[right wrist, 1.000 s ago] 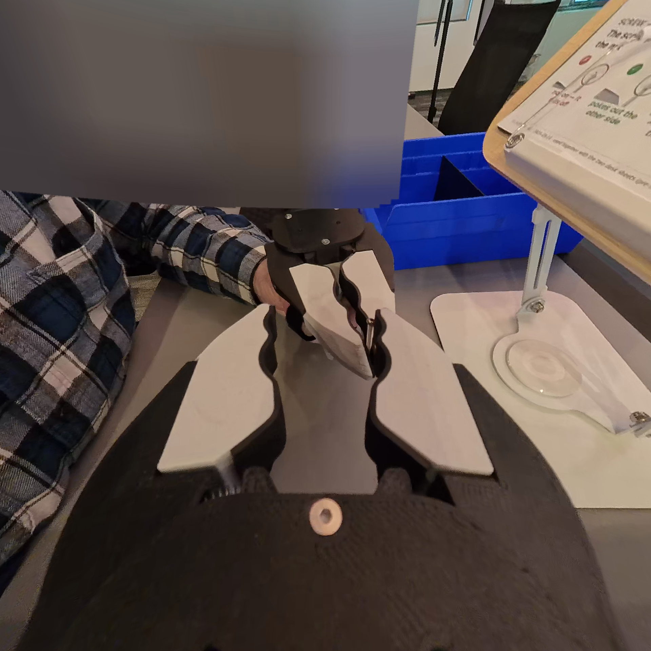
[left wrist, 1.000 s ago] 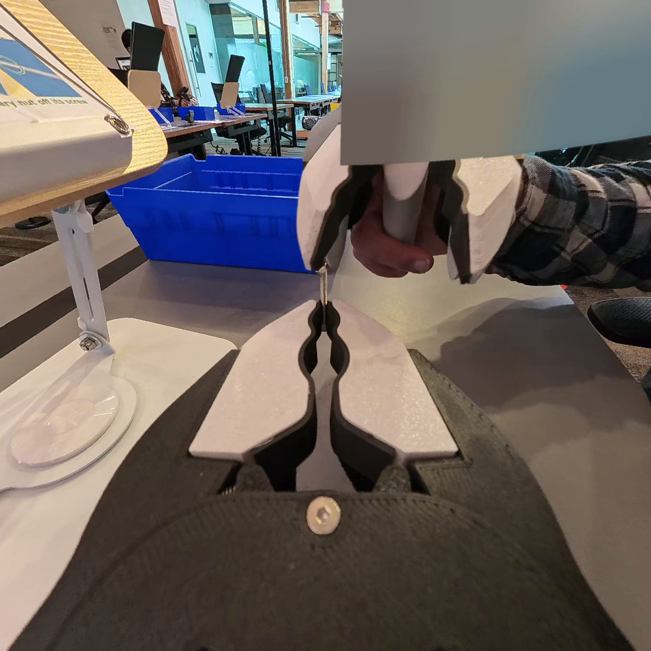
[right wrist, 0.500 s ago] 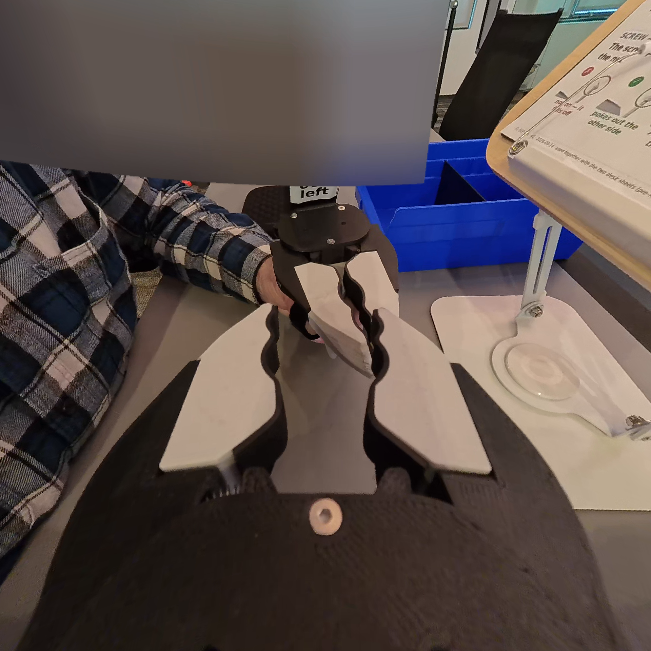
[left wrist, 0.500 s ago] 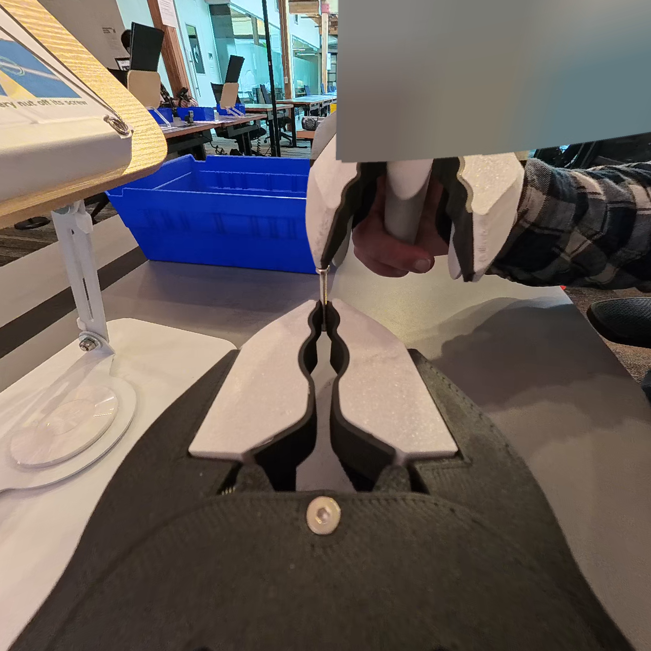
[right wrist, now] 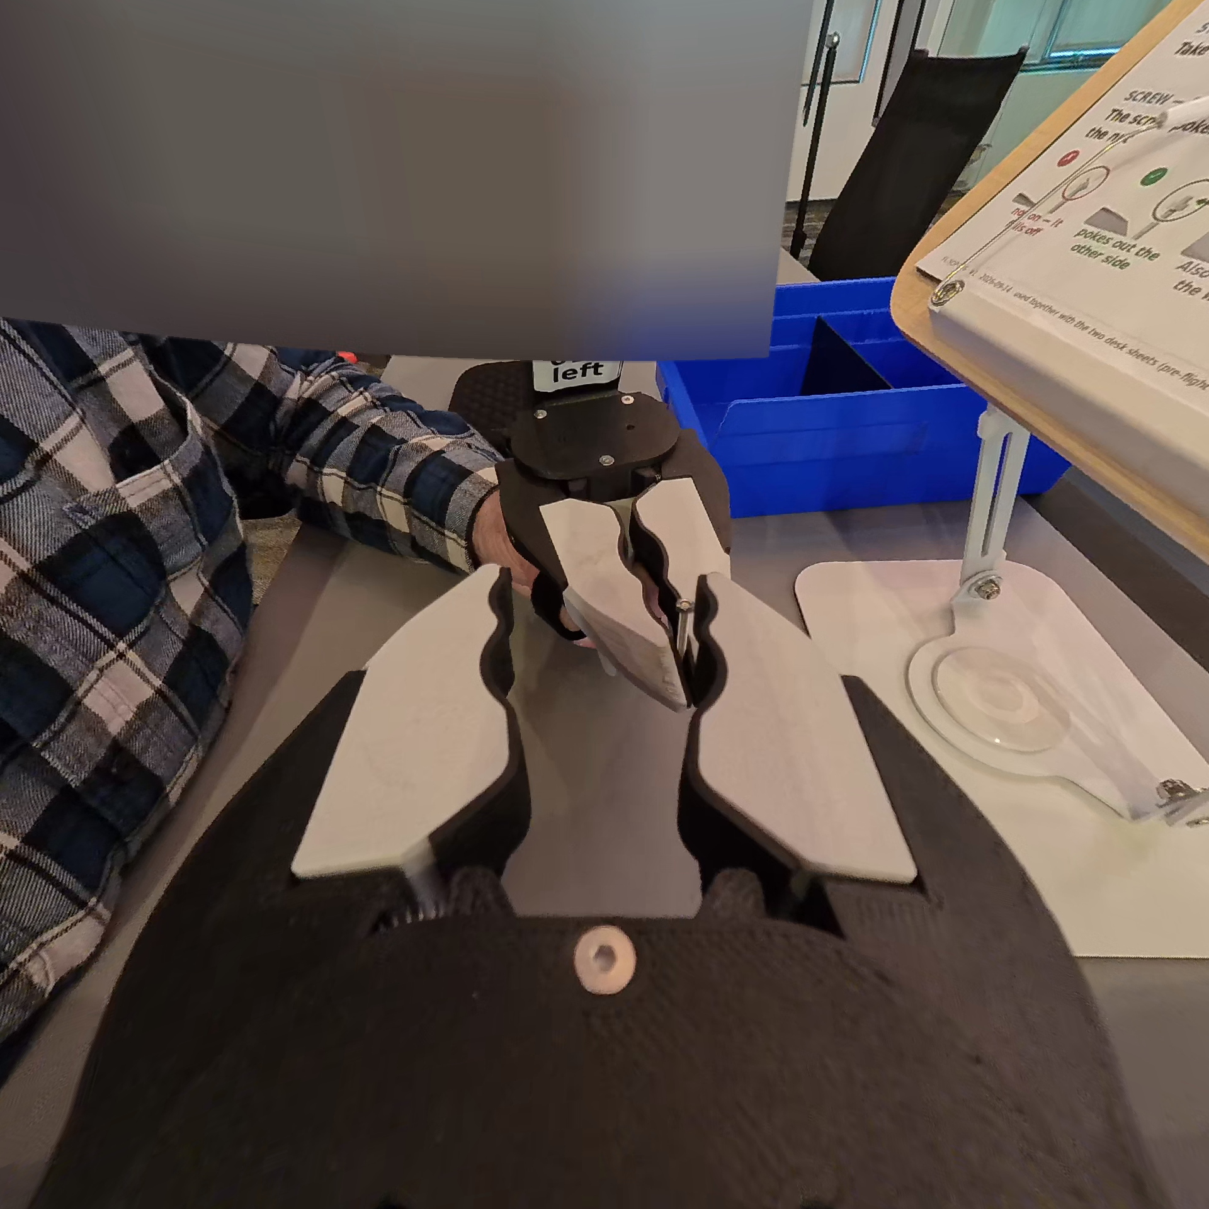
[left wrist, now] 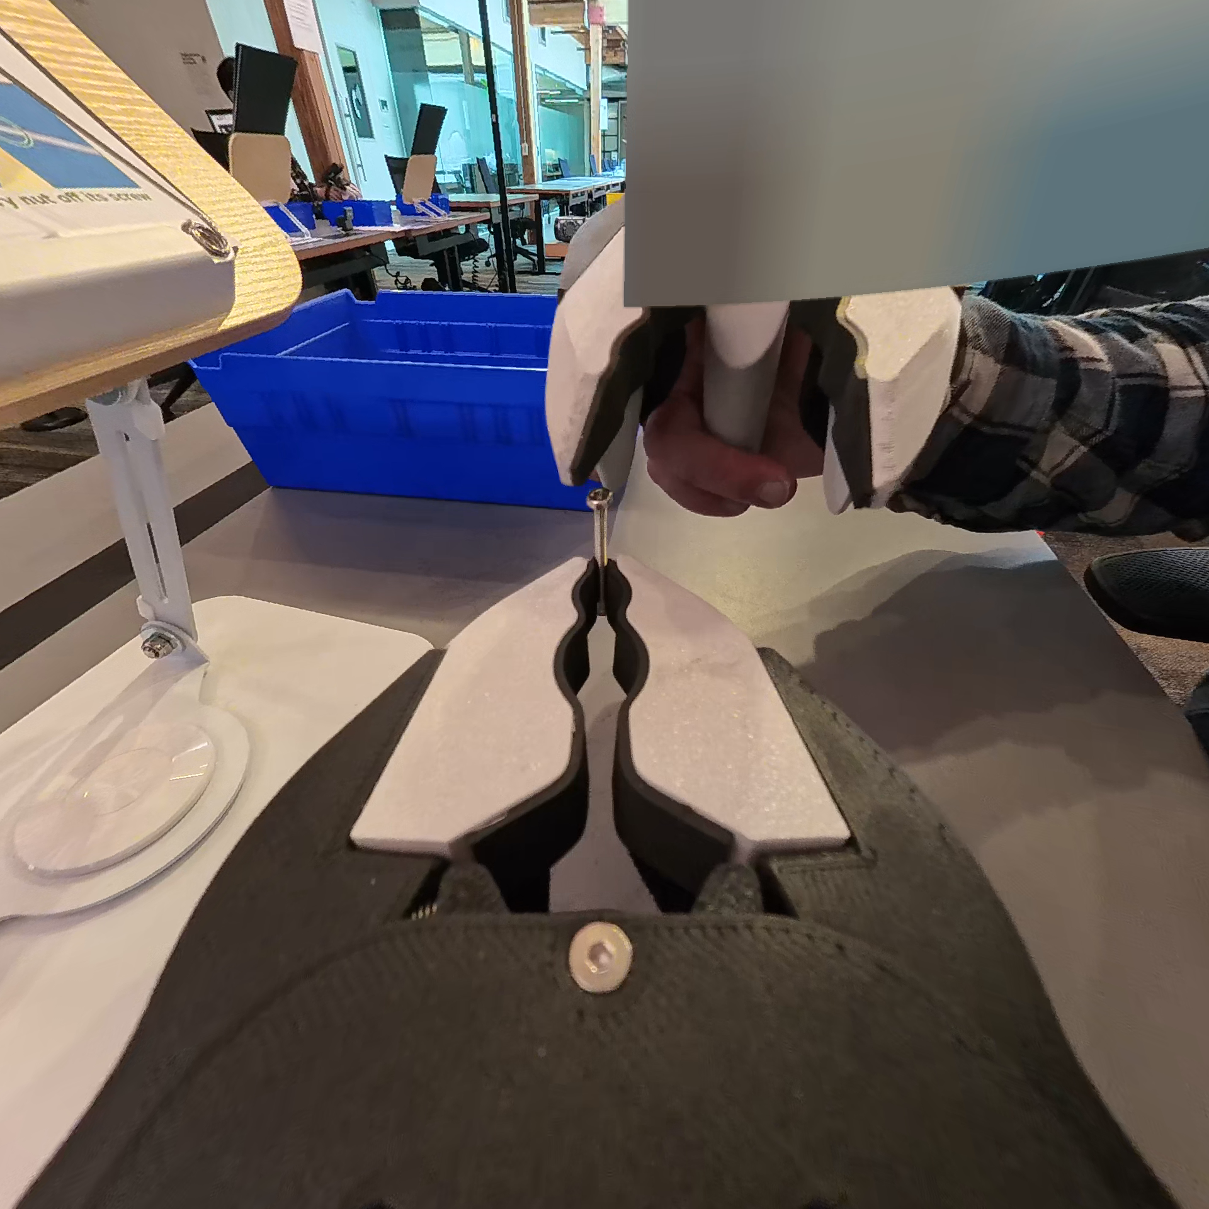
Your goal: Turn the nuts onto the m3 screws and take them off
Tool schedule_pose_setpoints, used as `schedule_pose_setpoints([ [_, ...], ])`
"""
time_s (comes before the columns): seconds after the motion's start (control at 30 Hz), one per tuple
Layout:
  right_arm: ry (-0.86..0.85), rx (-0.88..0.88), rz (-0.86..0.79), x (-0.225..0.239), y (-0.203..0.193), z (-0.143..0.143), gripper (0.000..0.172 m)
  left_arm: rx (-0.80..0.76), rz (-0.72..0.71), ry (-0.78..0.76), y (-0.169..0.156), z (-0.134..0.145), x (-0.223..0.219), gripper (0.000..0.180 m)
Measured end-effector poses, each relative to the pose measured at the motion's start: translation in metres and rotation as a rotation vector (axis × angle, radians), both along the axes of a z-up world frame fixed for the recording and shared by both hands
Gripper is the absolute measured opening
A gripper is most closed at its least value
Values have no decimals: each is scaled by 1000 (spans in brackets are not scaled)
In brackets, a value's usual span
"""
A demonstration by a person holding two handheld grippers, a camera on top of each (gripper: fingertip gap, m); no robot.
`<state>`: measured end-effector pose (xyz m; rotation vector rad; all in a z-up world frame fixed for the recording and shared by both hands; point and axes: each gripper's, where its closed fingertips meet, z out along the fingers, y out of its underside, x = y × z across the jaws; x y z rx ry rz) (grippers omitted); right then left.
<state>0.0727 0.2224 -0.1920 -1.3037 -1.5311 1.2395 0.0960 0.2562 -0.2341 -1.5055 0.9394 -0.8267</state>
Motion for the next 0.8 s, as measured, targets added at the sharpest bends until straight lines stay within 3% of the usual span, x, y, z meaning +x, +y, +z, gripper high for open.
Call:
schedule_pose_setpoints([
  [0.8, 93, -41, 40, 3, -4, 2, 48, 5, -24, -30, -4, 6, 2, 2],
])
